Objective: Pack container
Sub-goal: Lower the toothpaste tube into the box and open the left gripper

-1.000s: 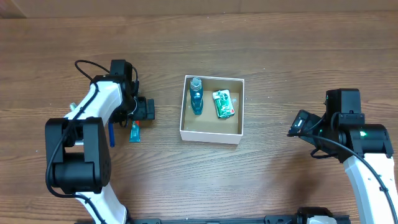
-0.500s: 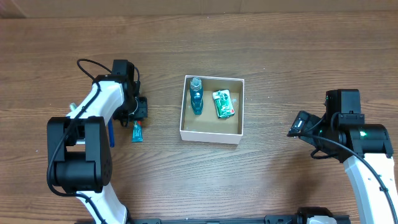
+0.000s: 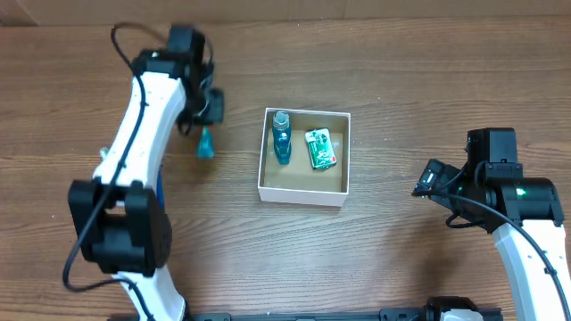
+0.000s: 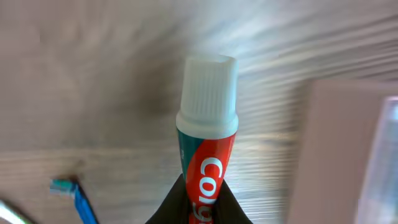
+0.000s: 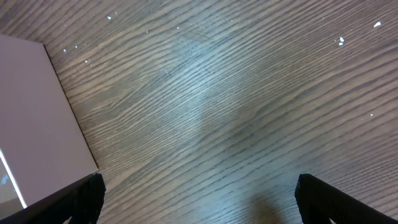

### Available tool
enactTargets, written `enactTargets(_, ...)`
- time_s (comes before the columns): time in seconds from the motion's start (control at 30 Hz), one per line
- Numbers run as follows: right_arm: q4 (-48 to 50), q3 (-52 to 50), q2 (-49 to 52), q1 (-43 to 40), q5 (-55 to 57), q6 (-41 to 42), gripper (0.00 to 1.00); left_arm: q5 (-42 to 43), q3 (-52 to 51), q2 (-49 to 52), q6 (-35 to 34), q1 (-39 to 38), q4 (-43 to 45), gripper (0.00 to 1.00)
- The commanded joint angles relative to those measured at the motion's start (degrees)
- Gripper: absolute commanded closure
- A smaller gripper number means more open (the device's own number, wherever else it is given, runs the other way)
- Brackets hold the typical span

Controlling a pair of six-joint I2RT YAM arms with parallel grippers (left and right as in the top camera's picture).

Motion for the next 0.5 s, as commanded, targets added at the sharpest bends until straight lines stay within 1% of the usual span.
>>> enactTargets(0.0,0.31,0.13,-0.5,-0.22,0.15,-0.15,0.0,0.59,7.65,-9.57,1.2,-10.25,0.7,0.96)
enactTargets(0.03,0.28,0.13,-0.5,-0.22,0.35,-0.13,0.0,-2.38,7.69,-12.07,1.36,-16.17,2.27,0.96)
enactTargets(0.07,0.26,0.13,-0.5,-0.22,0.35,-0.13,0.0,-4.31,7.69,-12.59,1.38,-19.45,2.62,0.96)
enactTargets(0.13,0.24,0.13,-0.5,-0.22,0.33,-0.13,0.0,-5.07,7.48,-11.23,4.87,-28.46,2.43,0.96)
enactTargets(0.17,0.22,0.13,-0.5,-0.22,0.33,-0.13,0.0,-5.07,7.48,-9.81,5.05,-30.32,2.51,0.96)
enactTargets(0.2,0.13,0.13,-0.5,-0.22,0.33,-0.13,0.0,-5.03,7.48,-7.89,5.01,-30.91,2.43,0.96)
enactTargets(0.3,0.07,0.13,-0.5,-0.22,0.35,-0.13,0.0,-0.83,7.48,-1.7,5.01,-30.91,1.44,0.96)
enactTargets(0.4,0.09,0.13,-0.5,-0.22,0.35,-0.13,0.0,-0.28,7.48,4.2,4.76,-30.93,0.35,0.96)
enactTargets(0.43,0.11,0.13,-0.5,-0.22,0.33,-0.13,0.0,0.02,7.48,5.84,4.79,-30.93,-0.57,0.93)
enactTargets(0.47,0.09,0.13,-0.5,-0.22,0.35,-0.13,0.0,0.04,7.48,7.61,4.79,-30.93,-1.6,0.84)
